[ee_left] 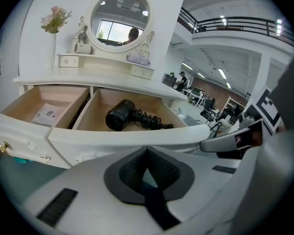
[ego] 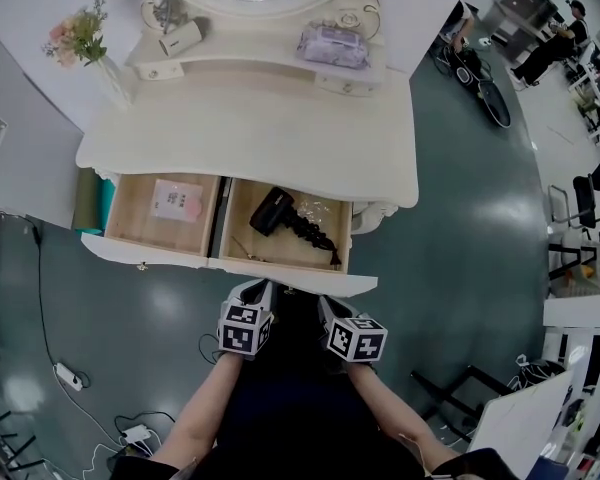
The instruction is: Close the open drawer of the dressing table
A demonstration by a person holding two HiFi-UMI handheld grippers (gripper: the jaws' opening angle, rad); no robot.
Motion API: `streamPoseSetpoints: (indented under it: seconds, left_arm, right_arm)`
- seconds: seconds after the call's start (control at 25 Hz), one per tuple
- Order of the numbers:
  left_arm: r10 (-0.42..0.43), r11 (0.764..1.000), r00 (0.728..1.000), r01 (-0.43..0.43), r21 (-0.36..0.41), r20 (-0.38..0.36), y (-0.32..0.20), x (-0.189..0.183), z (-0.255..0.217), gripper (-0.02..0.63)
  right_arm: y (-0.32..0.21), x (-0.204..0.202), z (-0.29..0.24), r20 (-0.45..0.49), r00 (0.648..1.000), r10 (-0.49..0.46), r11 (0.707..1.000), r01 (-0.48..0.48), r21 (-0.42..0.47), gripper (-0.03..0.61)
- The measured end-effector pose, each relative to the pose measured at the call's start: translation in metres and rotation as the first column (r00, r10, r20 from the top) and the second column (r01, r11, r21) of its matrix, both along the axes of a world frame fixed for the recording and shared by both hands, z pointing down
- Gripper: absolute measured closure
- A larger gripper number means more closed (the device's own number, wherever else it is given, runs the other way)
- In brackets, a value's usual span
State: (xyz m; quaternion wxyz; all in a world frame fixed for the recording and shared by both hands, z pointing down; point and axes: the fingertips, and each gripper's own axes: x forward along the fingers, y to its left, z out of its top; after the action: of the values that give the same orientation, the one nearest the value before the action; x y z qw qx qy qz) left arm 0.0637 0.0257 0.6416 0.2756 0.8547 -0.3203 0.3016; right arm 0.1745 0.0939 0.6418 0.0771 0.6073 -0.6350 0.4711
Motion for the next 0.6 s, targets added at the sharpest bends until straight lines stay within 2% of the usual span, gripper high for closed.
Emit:
streamPoseSetpoints:
  seconds: [0.6]
  left_arm:
    - [-0.019, 1.0, 1.0, 0.019, 0.005, -0.007, -0.03, 0.015, 0.0, 0.601]
  right_arm:
    - [-0.029, 0.012, 0.0, 0.017, 0.999, -0.043, 0.999, 0.043, -0.021, 0.565]
